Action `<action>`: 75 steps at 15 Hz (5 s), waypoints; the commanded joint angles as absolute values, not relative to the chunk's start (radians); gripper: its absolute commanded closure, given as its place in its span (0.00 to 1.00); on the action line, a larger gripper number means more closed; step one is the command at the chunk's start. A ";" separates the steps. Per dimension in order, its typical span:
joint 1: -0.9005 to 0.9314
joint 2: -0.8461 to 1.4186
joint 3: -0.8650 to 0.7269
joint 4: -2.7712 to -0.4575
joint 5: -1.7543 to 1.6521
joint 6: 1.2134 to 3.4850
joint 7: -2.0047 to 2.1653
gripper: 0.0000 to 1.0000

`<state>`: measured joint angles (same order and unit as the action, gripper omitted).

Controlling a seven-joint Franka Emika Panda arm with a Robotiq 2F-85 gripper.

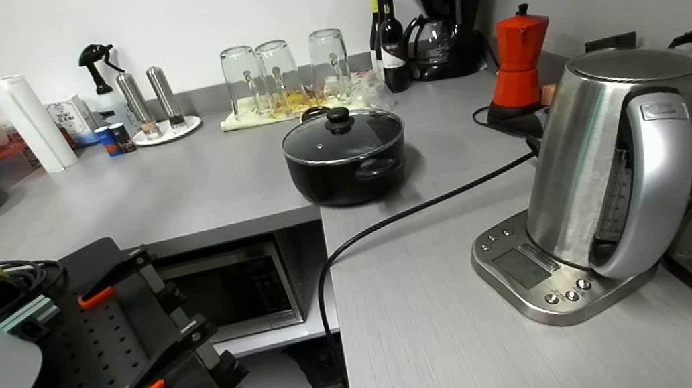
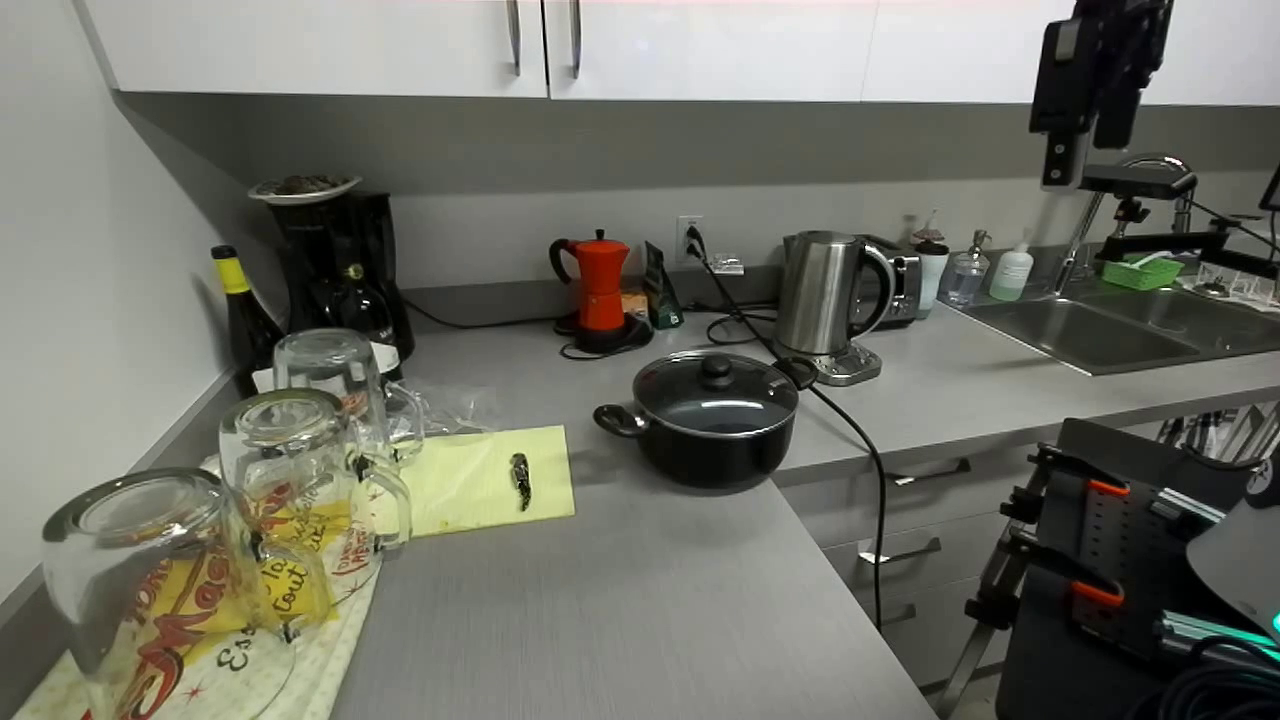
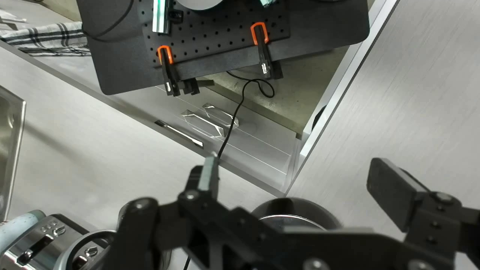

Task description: Remove the lid from the pot

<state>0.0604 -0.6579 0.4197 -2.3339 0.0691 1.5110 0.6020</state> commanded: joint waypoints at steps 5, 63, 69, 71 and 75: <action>0.086 -0.606 0.319 -2.345 0.049 1.621 0.434 0.00; 0.018 0.559 0.087 -1.783 -0.046 2.184 -0.282 0.00; 0.014 0.558 0.092 -1.782 -0.043 2.191 -0.307 0.47; 0.014 0.557 0.093 -1.781 -0.043 2.193 -0.310 0.62; 0.019 0.518 0.095 -1.812 -0.044 2.198 -0.308 0.75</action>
